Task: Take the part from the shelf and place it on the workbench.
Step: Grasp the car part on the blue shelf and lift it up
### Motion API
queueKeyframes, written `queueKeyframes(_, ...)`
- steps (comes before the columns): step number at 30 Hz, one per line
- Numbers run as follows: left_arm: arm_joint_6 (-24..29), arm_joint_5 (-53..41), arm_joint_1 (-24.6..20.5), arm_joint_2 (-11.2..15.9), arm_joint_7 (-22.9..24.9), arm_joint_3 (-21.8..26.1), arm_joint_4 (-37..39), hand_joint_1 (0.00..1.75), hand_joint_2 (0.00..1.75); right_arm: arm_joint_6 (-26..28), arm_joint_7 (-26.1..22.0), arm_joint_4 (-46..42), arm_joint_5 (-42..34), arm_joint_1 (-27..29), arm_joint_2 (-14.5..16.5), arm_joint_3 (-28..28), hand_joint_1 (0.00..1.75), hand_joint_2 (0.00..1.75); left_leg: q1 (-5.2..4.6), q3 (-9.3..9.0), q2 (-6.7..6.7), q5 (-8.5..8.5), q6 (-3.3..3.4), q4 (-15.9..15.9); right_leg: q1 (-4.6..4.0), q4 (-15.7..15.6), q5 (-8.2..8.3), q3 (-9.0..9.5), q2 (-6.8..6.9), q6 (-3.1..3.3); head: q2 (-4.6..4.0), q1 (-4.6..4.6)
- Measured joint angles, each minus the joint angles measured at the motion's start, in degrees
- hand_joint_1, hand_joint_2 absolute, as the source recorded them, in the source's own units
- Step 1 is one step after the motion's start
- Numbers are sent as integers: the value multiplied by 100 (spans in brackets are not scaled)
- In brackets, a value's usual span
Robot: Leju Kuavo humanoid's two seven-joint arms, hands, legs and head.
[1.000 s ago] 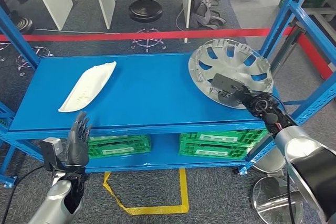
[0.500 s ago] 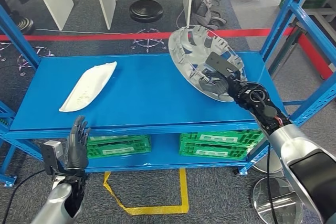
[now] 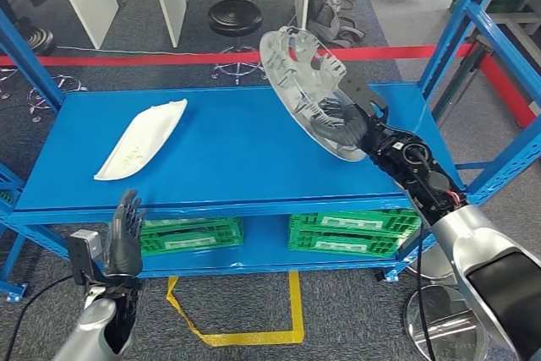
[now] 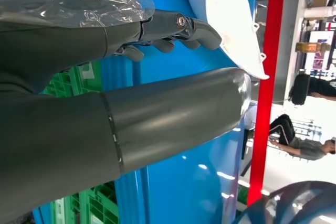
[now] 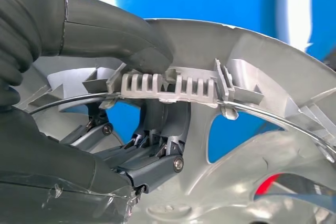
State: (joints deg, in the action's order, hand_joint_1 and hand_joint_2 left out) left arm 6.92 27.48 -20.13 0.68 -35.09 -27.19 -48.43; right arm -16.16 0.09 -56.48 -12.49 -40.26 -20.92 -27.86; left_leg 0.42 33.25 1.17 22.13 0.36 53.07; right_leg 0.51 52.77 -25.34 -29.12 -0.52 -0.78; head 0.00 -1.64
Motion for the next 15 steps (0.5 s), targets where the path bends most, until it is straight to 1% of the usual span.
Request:
queueKeyframes(8,-46,-29,8,-11,-37,0,0,0,0,121,-25,-356,-228,150,0,33,175,175,-1,2,0,0,0,0,1,0,0,-2,0,0,0,-3)
queueKeyframes(15,-188,-145,6,-35,-54,0,2,0,0,336,9,-752,-689,379,0,219,175,175,-1,2,0,0,0,1,2,-1,0,-5,0,0,0,-2)
